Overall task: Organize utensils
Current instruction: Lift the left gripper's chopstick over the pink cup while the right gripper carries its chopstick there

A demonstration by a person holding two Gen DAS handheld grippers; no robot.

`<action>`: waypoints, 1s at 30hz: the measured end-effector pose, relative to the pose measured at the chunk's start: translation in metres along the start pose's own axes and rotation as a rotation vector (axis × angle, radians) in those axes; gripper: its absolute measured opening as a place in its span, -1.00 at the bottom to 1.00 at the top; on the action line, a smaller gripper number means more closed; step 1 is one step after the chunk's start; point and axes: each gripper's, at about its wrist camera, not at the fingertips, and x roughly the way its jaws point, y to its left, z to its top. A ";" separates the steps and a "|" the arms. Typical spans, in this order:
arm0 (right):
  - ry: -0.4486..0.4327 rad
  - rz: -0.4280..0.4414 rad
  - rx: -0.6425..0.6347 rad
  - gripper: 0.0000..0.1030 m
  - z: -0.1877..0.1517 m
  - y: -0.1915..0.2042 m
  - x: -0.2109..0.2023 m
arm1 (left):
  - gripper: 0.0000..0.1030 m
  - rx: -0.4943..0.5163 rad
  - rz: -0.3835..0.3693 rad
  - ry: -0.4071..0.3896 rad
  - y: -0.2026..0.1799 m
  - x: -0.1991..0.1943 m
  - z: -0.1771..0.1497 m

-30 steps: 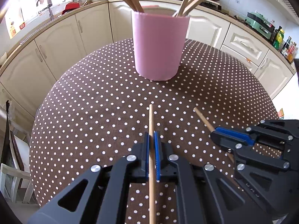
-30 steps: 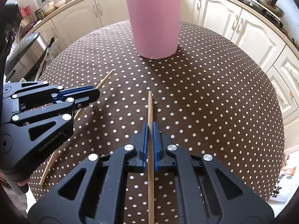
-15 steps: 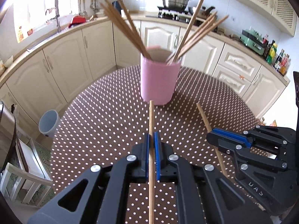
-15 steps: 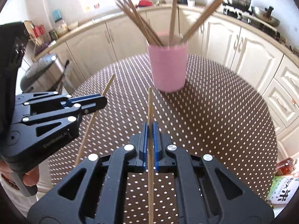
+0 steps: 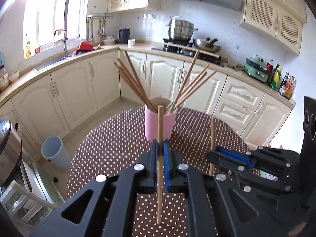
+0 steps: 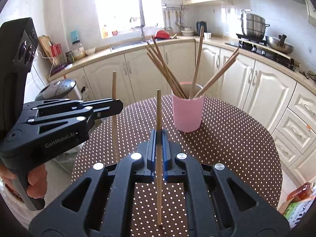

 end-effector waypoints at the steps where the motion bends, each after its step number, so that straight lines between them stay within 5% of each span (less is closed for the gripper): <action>1: -0.015 0.000 0.000 -0.88 0.002 0.000 -0.003 | -0.88 0.000 0.000 -0.006 0.002 -0.001 0.003; 10: -0.112 -0.005 0.022 -0.88 0.018 -0.009 -0.012 | -0.88 0.043 0.025 -0.069 -0.001 -0.002 0.043; 18: -0.132 -0.023 0.068 -0.88 0.032 -0.033 0.002 | -0.88 -0.016 0.026 -0.151 0.009 0.008 0.095; 30: -0.143 -0.044 0.111 -0.88 0.045 -0.065 0.027 | -0.89 -0.159 0.008 -0.383 0.015 0.017 0.142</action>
